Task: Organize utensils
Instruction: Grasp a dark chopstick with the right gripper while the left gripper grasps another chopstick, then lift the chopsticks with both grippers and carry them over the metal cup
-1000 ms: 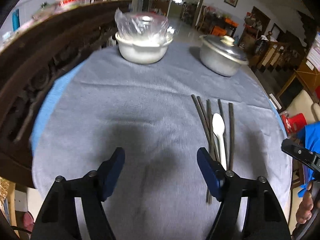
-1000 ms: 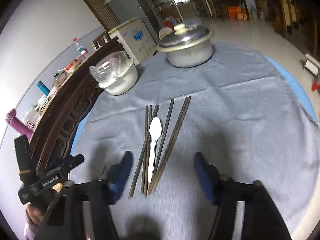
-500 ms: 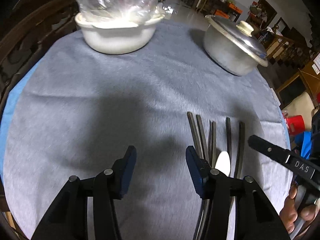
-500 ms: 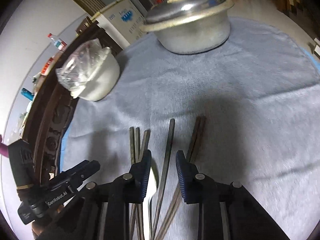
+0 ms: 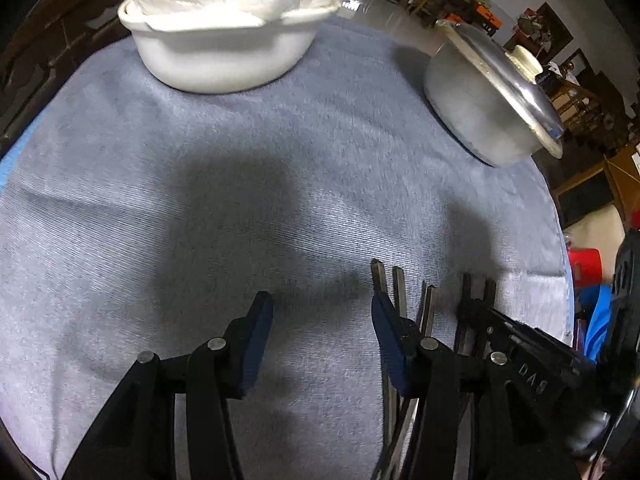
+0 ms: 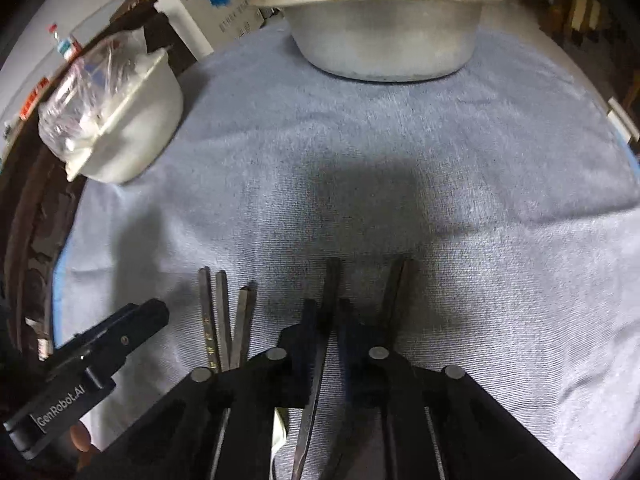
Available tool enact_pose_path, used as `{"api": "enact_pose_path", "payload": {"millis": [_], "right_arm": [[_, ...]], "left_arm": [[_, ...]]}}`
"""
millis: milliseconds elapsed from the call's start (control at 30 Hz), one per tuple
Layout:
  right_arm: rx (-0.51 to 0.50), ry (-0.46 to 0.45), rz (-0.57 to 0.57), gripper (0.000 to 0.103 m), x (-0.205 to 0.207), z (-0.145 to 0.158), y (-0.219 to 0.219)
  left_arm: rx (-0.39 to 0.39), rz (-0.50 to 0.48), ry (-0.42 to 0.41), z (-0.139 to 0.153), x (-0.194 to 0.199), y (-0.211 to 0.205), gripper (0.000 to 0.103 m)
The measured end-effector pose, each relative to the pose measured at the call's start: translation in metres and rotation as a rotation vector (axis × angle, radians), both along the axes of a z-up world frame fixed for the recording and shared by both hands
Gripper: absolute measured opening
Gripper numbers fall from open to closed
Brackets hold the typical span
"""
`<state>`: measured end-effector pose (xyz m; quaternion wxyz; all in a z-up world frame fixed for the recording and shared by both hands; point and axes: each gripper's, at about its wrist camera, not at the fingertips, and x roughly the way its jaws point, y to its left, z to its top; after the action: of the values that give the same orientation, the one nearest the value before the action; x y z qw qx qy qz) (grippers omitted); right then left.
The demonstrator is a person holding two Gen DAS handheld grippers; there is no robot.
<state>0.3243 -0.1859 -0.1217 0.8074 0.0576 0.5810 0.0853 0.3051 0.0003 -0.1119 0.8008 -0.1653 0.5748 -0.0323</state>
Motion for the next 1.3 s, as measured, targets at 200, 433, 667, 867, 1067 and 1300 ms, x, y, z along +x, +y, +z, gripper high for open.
{"api": "enact_pose_path", "payload": {"millis": [200, 433, 667, 867, 1067, 1300], "right_arm": [[0.057, -0.025, -0.011, 0.008, -0.005, -0.001, -0.011], [0.222, -0.093, -0.050, 0.007, -0.028, 0.013, -0.048], [0.335, -0.115, -0.094, 0.007, -0.049, 0.021, -0.083], [0.378, -0.141, -0.094, 0.007, -0.067, 0.028, -0.103], [0.401, -0.167, -0.070, 0.007, -0.080, 0.041, -0.105], [0.392, -0.206, -0.064, 0.007, -0.102, 0.058, -0.110]], "left_arm": [[0.007, 0.043, 0.058, -0.002, 0.011, -0.013, 0.053], [0.087, 0.083, 0.123, -0.002, 0.022, -0.032, 0.053], [0.237, 0.047, 0.137, -0.004, 0.028, -0.057, 0.054], [0.301, 0.045, 0.147, -0.006, 0.036, -0.076, 0.053], [0.312, -0.007, 0.153, -0.006, 0.048, -0.095, 0.022], [0.282, -0.051, 0.111, -0.003, 0.042, -0.101, 0.006]]}}
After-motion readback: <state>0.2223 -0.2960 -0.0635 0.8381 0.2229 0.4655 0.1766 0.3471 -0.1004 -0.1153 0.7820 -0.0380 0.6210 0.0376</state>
